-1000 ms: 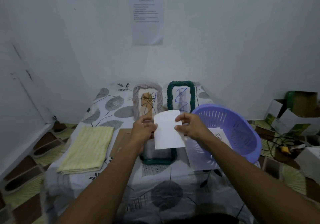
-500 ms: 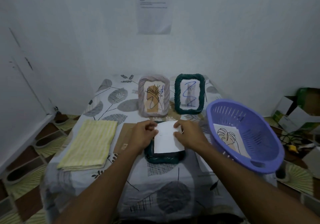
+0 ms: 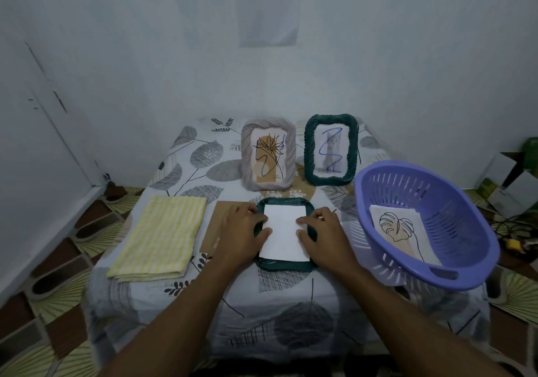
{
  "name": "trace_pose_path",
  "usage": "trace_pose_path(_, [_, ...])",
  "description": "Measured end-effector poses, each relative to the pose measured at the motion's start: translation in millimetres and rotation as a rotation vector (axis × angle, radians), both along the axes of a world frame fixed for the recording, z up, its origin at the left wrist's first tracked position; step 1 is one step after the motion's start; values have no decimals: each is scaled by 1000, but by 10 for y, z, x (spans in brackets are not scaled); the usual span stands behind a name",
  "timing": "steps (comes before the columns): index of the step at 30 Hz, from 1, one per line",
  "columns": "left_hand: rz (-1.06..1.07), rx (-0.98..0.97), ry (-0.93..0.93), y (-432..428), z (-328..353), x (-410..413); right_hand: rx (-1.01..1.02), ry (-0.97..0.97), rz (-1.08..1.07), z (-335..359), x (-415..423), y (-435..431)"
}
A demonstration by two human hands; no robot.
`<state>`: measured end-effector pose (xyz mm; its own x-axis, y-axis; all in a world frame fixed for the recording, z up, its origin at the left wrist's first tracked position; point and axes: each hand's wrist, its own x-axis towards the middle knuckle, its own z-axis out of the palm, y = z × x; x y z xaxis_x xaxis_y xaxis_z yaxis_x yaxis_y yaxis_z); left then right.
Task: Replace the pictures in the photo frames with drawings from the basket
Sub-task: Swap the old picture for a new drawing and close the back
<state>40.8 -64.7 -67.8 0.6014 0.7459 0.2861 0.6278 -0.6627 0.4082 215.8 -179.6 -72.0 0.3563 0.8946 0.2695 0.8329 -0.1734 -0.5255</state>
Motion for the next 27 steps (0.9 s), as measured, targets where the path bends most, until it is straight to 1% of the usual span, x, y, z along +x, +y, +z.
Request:
trace_pose_path(3, [25,-46,-81,-16,-61,-10,22,16,-15,-29,13,21])
trace_pose_path(8, [35,-65,-132,-25,-104,-17,33,26,-28,-63,43,53])
trace_pose_path(21, [35,-86,-114,-28,-89,-33,19,23,-38,-71,36,41])
trace_pose_path(25, [33,-130,-142,-16,-101,-31,36,43,-33,-46,35,42])
trace_pose_path(27, [38,-177,-196,-33,-7,-30,58,106,-26,-6,41,42])
